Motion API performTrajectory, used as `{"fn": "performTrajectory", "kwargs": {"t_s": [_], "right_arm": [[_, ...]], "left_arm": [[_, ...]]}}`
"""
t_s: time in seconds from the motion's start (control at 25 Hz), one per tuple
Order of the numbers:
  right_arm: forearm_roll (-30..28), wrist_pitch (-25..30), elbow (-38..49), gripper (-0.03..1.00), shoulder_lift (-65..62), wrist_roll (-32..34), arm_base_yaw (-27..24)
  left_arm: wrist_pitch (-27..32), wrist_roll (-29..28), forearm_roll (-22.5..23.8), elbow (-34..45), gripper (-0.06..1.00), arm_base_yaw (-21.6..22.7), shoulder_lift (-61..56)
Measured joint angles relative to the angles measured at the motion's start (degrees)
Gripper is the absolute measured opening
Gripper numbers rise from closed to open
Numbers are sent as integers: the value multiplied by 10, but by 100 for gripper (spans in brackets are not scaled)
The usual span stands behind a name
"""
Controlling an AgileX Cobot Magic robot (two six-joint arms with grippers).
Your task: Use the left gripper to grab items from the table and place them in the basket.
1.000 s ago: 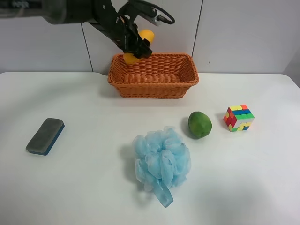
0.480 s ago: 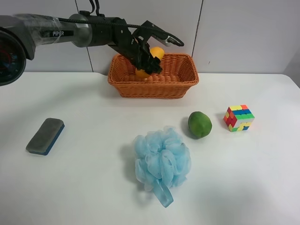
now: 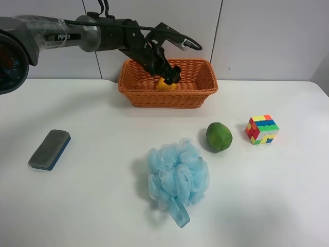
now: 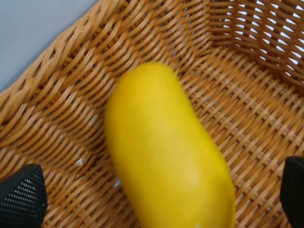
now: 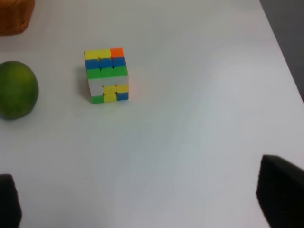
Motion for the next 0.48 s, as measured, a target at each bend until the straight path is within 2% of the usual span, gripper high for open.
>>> {"fn": "performTrajectory", "kwargs": {"t_s": [0.12, 0.24, 0.36, 0.48], "right_arm": [[0, 0, 0, 99, 0, 0, 0], [0, 0, 0, 99, 0, 0, 0], [0, 0, 0, 99, 0, 0, 0], [0, 0, 0, 99, 0, 0, 0]], "left_arm": [[4, 0, 0, 0, 99, 0, -1], [36, 0, -1, -1, 99, 0, -10], [118, -5, 1, -1, 99, 0, -47], [227, -50, 31, -1, 99, 0, -96]]}}
